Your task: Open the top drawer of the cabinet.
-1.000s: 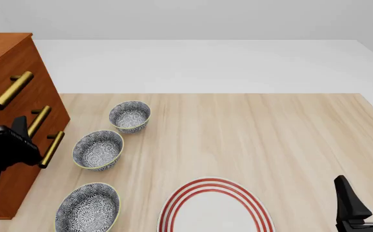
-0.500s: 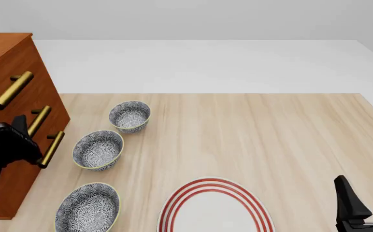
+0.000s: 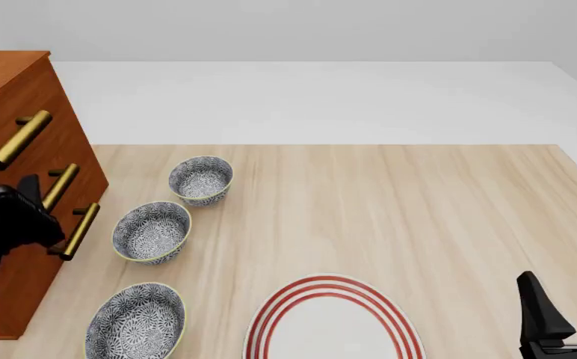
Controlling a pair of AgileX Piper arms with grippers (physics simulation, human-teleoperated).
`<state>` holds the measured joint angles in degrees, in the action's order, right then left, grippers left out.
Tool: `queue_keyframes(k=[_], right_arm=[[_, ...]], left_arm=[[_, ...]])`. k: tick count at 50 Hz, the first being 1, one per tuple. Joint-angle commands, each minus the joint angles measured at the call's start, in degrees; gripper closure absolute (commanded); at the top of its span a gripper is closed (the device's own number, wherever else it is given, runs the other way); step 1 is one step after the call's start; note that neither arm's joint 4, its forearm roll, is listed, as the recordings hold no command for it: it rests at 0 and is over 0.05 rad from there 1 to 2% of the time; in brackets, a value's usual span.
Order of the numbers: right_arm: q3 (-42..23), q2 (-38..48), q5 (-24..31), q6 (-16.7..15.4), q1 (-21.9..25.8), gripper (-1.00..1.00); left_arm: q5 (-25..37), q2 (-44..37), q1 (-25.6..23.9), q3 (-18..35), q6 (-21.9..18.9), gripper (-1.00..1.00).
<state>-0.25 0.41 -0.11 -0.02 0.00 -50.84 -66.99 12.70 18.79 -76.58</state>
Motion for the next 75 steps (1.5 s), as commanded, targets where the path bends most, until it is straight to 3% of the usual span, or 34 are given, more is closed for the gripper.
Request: queue_keyframes(k=[1, 38, 39, 75], right_arm=[[0.00, 0.00, 0.00, 0.01, 0.00, -1.00], [0.00, 0.01, 0.00, 0.02, 0.00, -1.00], [0.00, 0.00, 0.00, 0.01, 0.00, -1.00], [0.00, -0.01, 0.00, 0.01, 0.01, -1.00]], left_arm=[[0.38, -0.29, 0.34, 0.81, -0.16, -1.00], [0.59, -1.43, -0.16, 1.92, -1.12, -1.00], [0.47, -1.31, -0.28, 1.86, -1.24, 1.00], [2.40, 1.19, -2.74, 1.80, -3.06, 1.00]])
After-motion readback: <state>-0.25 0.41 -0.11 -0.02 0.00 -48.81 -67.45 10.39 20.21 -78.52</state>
